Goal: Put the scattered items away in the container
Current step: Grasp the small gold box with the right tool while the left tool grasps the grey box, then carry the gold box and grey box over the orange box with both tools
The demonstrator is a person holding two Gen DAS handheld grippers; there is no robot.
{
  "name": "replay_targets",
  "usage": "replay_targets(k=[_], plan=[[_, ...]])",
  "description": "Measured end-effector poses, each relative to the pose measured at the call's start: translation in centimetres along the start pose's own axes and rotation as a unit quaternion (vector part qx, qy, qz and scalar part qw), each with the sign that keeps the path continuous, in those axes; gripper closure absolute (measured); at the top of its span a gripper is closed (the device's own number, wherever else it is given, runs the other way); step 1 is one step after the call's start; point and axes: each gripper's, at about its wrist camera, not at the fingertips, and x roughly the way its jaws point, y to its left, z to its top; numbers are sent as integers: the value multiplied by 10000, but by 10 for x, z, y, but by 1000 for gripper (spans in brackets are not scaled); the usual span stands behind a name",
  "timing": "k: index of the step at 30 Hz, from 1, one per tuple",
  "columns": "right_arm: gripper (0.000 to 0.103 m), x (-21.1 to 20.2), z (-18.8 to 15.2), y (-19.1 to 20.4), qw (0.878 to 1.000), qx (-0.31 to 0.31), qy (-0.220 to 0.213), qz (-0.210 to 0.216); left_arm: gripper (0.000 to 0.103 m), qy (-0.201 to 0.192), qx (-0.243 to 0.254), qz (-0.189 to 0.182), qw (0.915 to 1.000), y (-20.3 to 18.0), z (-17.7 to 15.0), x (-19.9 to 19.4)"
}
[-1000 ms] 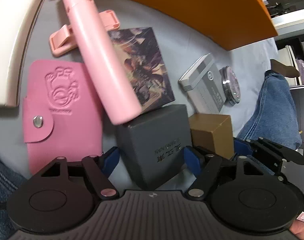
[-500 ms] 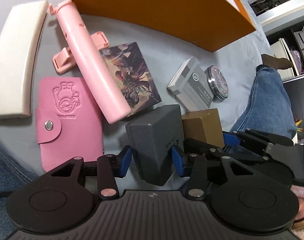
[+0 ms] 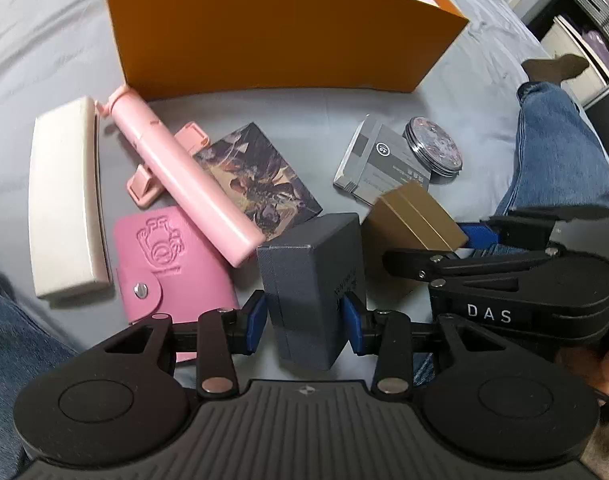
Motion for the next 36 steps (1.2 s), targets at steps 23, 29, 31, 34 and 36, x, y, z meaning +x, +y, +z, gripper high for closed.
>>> replay_targets(k=[23, 29, 31, 34, 36], plan=[[54, 12, -5, -9, 9991, 233, 356, 15, 58, 157, -203, -1016, 9945, 9, -1, 18], [52, 7, -5, -8, 9993, 238, 303, -31, 58, -57, -293, -911, 9954, 12, 0, 11], [50, 3, -5, -8, 9995, 197, 237, -113, 58, -79, -362, -891, 9953, 14, 1, 12], [49, 1, -3, -8, 9996, 181, 177, -160, 59, -68, -435, -935, 9946, 16, 2, 14], [49, 1, -3, -8, 9996, 166, 176, -173, 60, -87, -458, -968, 9942, 16, 2, 15]])
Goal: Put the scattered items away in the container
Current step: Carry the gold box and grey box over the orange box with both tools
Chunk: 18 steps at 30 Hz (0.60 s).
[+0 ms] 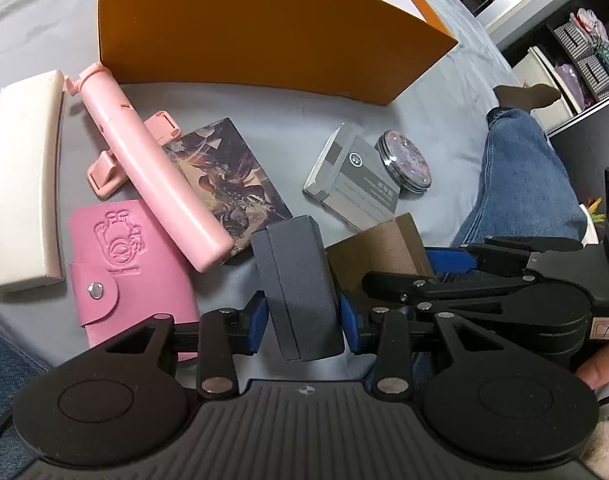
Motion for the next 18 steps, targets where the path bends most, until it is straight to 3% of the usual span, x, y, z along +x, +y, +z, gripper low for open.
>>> replay_targets(k=[10, 18], plan=[[53, -14, 3, 3, 9994, -212, -281, 7, 64, -135, 252, -94, 9995, -8, 3, -12], [55, -37, 21, -5, 9981, -52, -567, 237, 64, -510, -36, -350, 9981, 1, 22, -43]])
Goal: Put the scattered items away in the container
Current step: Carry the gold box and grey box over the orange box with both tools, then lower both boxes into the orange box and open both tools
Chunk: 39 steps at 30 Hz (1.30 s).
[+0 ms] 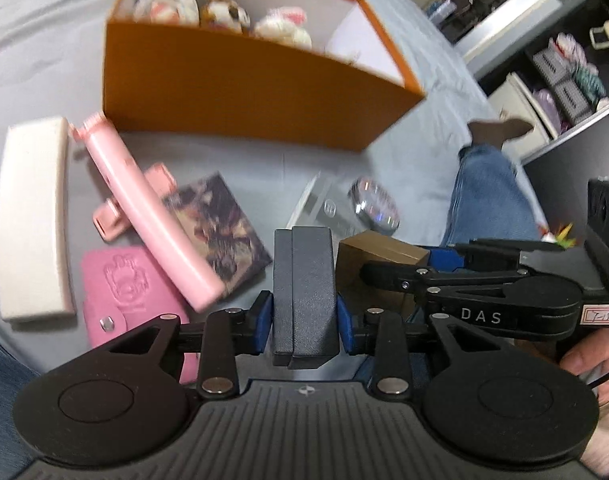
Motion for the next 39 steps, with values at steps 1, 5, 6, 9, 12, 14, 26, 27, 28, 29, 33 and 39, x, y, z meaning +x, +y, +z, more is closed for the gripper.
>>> replay_targets(k=[1, 5, 6, 9, 12, 14, 26, 27, 28, 29, 33, 39], plan=[[55, -4, 5, 1, 10000, -17, -75, 31, 64, -75, 6, 13, 10000, -1, 4, -5], [55, -23, 29, 4, 9989, -91, -412, 179, 64, -431, 111, 92, 9990, -5, 25, -25], [55, -28, 37, 5, 9984, -90, -519, 228, 64, -515, 138, 101, 9985, -6, 31, -30], [55, -40, 60, 8, 9958, -45, -832, 382, 64, -811, 240, 145, 9963, -10, 49, -47], [55, -50, 84, 14, 9921, -55, -1174, 448, 64, -1112, 389, 256, 9927, -16, 69, -62], [55, -53, 101, 17, 9896, -41, -1362, 456, 64, -1294, 479, 404, 9896, -22, 84, -71], [55, -5, 179, 15, 9894, 458, -1327, 376, 64, -1222, 73, 1011, 9873, 0, 168, -40], [55, 2, 180, 13, 9898, 522, -1264, 389, 65, -1221, 86, 1026, 9872, 4, 169, -35], [55, 9, 182, 11, 9902, 597, -1195, 419, 65, -1261, 126, 1074, 9861, 5, 171, -32], [55, 16, 183, 9, 9902, 680, -1130, 470, 65, -1277, 152, 1126, 9853, 6, 172, -30], [55, 43, 187, 4, 9900, 879, -944, 564, 65, -1246, 333, 1343, 9825, 2, 178, -25], [55, 68, 183, 5, 9909, 995, -706, 563, 65, -1035, 338, 1515, 9824, 13, 175, -7]])
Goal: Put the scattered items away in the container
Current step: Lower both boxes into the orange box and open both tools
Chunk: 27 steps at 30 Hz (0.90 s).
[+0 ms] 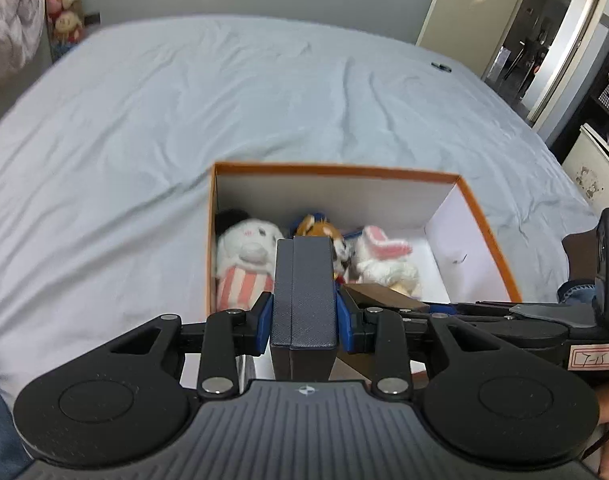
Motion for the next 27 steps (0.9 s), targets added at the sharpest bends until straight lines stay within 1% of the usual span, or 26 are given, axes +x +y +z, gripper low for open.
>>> replay_targets(k=[4, 8, 12, 17, 21, 24, 27], plan=[[55, 12, -4, -4, 9998, 59, 160, -77, 65, 59, 58, 137, 9999, 1, -10, 15], [55, 21, -6, -6, 9995, 124, 267, -118, 65, 128, 104, 185, 9997, 2, -12, 22], [55, 25, -8, -9, 9991, 221, 318, -172, 65, 345, 77, 193, 9992, 4, -15, 30], [54, 32, -11, -12, 9982, 344, 429, -231, 65, 641, -73, 220, 9977, 9, -19, 43], [54, 38, -15, -12, 9978, 310, 467, -361, 65, 720, -38, 323, 9969, 8, -20, 46], [54, 38, -17, -10, 9980, 200, 439, -402, 65, 759, -74, 279, 9967, 10, -19, 46], [52, 37, -16, -10, 9981, 219, 450, -363, 64, 759, -155, 191, 9968, 14, -18, 44]])
